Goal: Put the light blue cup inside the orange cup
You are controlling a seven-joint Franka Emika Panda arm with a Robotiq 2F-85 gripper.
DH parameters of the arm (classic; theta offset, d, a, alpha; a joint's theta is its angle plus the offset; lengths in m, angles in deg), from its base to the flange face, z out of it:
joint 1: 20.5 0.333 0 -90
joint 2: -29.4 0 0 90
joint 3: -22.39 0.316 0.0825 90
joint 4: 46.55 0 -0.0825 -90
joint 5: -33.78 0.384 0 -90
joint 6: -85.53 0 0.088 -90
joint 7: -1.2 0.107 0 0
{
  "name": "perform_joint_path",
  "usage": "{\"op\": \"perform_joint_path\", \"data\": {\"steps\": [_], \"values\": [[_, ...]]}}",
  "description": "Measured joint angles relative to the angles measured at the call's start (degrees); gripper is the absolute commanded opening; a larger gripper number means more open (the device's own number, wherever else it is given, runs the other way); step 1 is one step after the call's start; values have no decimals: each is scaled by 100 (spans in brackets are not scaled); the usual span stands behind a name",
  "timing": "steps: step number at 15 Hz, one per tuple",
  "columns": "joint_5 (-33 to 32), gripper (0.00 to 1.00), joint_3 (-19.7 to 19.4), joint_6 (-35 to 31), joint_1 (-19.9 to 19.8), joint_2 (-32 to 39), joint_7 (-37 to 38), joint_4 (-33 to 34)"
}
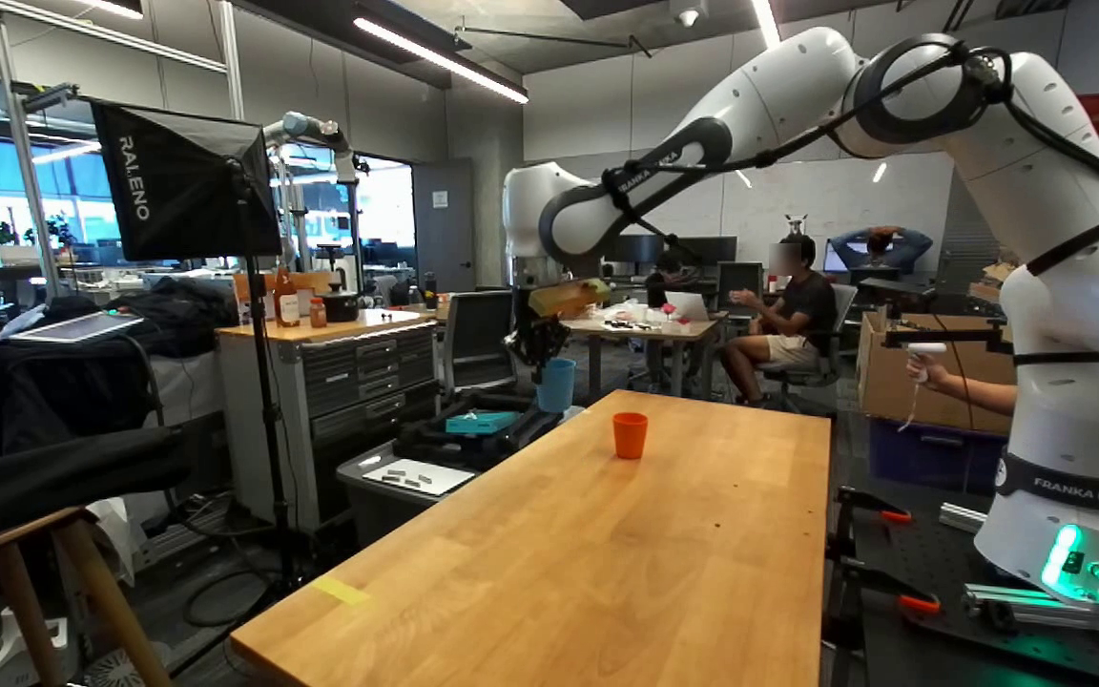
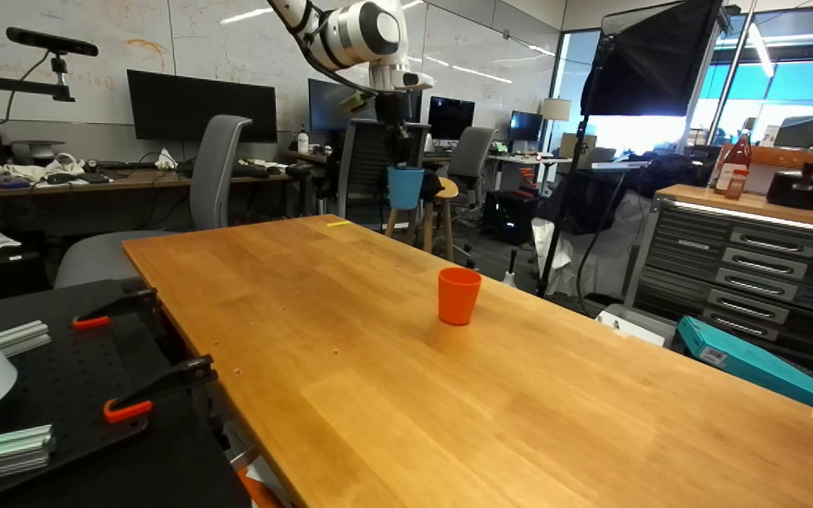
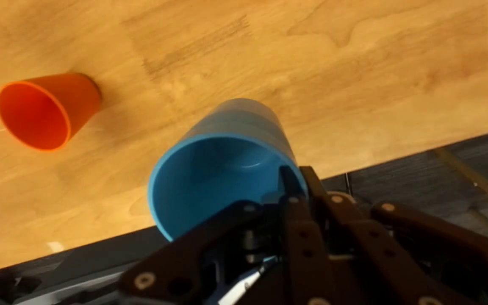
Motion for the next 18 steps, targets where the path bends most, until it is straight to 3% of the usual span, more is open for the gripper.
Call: {"op": "perform_joint_path", "data": {"steps": [7,12,18], "values": [[-313,2,-479,859,-488,-390,0,171],[-639,2,-614,768,-835,-357,1,-118],[-925,2,-643,293,-941,-152,50,-563]]}}
